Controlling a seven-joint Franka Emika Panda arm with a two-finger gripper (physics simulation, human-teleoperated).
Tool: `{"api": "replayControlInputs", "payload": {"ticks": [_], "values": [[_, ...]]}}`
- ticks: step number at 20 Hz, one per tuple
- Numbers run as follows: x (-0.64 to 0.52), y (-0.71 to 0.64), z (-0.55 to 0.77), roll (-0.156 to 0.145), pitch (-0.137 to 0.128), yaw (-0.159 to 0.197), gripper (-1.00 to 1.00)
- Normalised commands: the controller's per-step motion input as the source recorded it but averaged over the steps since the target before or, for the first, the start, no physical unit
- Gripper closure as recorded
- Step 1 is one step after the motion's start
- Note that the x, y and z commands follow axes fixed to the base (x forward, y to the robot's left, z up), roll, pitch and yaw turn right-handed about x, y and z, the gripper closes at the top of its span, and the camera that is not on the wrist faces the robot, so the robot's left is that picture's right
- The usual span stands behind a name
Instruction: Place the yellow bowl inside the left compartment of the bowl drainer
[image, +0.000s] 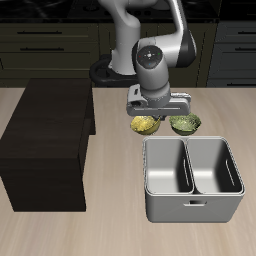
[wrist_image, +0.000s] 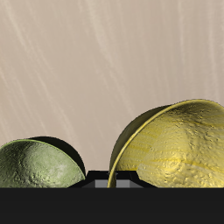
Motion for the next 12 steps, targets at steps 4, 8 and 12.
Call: {"api": "replayControlInputs", "payload": {"ticks": [4, 8, 12], "values": [[-0.21, 0.07, 0.70, 0.046, -0.120, 0.035, 1.00], [-0.16, 0.00, 0.59, 0.026, -0.080, 0.022, 1.00], [-0.07, -0.03, 0.49, -0.002, -0.085, 0.030, 1.00]]}}
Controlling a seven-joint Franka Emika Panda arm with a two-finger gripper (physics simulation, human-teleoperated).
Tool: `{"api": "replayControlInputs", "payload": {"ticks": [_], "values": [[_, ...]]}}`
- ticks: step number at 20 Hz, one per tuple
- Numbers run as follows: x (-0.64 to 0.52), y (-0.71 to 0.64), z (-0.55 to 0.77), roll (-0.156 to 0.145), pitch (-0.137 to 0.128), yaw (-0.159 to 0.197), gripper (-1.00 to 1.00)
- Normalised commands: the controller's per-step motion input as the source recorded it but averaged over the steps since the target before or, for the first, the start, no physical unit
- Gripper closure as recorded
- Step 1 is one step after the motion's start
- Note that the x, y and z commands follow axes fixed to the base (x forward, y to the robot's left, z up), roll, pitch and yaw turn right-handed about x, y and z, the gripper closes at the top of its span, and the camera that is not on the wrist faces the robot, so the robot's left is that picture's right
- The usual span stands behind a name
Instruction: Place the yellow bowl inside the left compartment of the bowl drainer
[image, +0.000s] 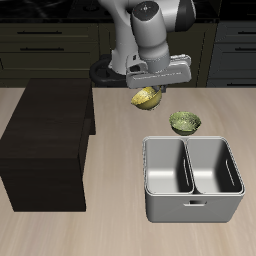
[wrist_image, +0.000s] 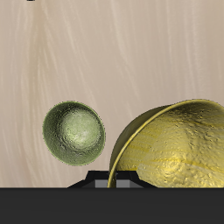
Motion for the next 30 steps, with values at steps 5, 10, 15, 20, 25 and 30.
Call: {"api": "replayControlInputs", "payload": {"ticks": [5, 10, 15, 20, 25, 30], "values": [[-0.01, -0.04, 0.36, -0.025, -0.045, 0.015, 1.00], [0.04, 0.00, 0.25, -0.053, -0.030, 0.033, 1.00], [0.06, 0.01, 0.29, -0.025, -0.029, 0.019, 1.00], [0.09, -0.01, 0.16, -0.022, -0.019, 0.008, 1.00], [0.12, 0.01, 0.03, 0.004, 0.004, 0.009, 1.00], [0.25, 0.10, 0.09, 0.002, 0.014, 0.015, 1.00]]}}
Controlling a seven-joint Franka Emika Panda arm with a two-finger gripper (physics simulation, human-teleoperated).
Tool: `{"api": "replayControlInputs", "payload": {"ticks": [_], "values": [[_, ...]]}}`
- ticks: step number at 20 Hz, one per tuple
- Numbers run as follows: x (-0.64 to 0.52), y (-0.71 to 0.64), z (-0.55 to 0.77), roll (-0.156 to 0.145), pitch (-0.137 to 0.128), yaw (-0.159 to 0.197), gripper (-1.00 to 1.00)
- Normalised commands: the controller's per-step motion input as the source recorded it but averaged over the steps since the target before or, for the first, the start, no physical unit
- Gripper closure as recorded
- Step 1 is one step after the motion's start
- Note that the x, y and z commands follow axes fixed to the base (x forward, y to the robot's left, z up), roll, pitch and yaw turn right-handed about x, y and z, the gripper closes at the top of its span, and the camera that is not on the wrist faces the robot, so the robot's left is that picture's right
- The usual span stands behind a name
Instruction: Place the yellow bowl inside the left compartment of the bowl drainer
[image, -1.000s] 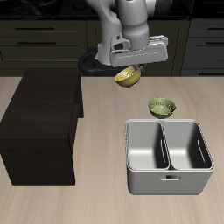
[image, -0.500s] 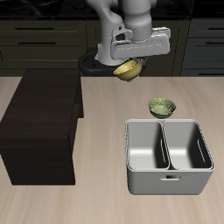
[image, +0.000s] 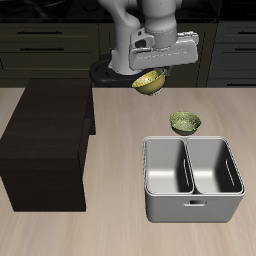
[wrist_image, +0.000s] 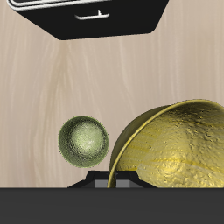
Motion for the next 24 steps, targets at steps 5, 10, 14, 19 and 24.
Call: {"api": "replayControlInputs", "payload": {"ticks": [5, 10, 14, 19, 24], "values": [[0.28, 0.11, 0.11, -0.004, 0.012, -0.004, 1.00], [0.25, 0.03, 0.07, -0.017, 0.014, -0.010, 1.00], [0.41, 0.13, 0.10, -0.029, 0.023, 0.025, 1.00], [0.31, 0.12, 0.03, -0.008, 0.015, 0.032, 1.00], [0.35, 0.20, 0.07, -0.014, 0.017, 0.024, 1.00]]}}
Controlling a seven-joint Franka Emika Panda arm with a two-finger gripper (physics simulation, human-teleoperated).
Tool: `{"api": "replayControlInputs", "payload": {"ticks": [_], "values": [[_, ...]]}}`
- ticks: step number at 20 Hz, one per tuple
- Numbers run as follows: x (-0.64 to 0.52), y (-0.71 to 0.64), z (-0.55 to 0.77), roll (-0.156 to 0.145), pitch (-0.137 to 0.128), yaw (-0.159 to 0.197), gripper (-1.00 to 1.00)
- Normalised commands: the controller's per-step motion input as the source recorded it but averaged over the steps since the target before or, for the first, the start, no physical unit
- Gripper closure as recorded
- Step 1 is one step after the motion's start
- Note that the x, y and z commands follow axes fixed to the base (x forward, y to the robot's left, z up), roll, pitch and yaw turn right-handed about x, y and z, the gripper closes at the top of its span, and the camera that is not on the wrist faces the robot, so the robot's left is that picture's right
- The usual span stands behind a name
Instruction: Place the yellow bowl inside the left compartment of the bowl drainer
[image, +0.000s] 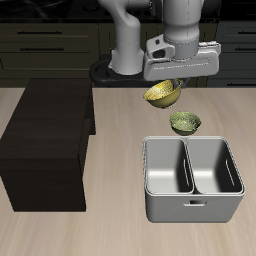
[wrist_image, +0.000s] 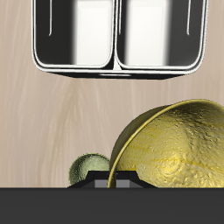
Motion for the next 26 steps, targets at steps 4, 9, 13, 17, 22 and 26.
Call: {"api": "replayControlInputs", "payload": {"ticks": [4, 9, 13, 17, 22, 26], "values": [[0.25, 0.24, 0.13, 0.007, -0.005, 0.027, 1.00], [0.36, 0.09, 0.06, -0.026, 0.011, 0.005, 1.00], [0.34, 0.04, -0.03, -0.025, 0.038, 0.003, 1.00], [0.34, 0.04, 0.01, -0.020, 0.021, -0.006, 1.00], [0.30, 0.09, 0.05, -0.023, 0.007, -0.011, 1.00], [0.18, 0.11, 0.06, -0.015, 0.001, 0.003, 1.00]]}}
